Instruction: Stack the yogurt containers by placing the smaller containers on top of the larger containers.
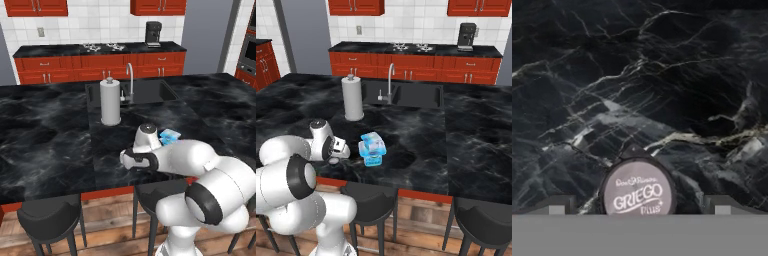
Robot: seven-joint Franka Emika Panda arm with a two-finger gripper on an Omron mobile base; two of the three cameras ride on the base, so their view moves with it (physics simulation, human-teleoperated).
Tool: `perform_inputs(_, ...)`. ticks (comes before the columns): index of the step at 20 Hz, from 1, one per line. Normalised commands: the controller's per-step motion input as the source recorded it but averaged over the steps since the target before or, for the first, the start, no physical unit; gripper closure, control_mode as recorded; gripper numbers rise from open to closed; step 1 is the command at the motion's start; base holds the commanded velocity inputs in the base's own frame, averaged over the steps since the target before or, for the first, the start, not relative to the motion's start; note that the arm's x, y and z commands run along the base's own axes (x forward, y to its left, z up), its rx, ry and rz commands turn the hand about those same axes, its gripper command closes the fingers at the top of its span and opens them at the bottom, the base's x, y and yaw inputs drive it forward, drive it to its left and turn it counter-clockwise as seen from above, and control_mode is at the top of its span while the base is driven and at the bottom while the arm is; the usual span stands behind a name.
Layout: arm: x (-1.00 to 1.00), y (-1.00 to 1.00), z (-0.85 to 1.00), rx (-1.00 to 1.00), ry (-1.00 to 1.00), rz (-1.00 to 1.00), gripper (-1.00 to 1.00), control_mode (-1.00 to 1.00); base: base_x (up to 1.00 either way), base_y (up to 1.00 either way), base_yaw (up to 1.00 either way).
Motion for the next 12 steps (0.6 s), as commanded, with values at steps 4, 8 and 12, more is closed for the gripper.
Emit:
perform_inputs(4, 0.11, 0.0, -0.3, 0.01, 0.07, -0.02, -1.0, -1.0, 0.0, 0.0, 0.0)
perform_inputs(8, 0.14, 0.0, -0.24, 0.0, 0.04, -0.02, -1.0, -1.0, 0.0, 0.0, 0.0)
perform_inputs(12, 0.14, 0.0, -0.17, 0.0, 0.01, -0.02, -1.0, -1.0, 0.0, 0.0, 0.0)
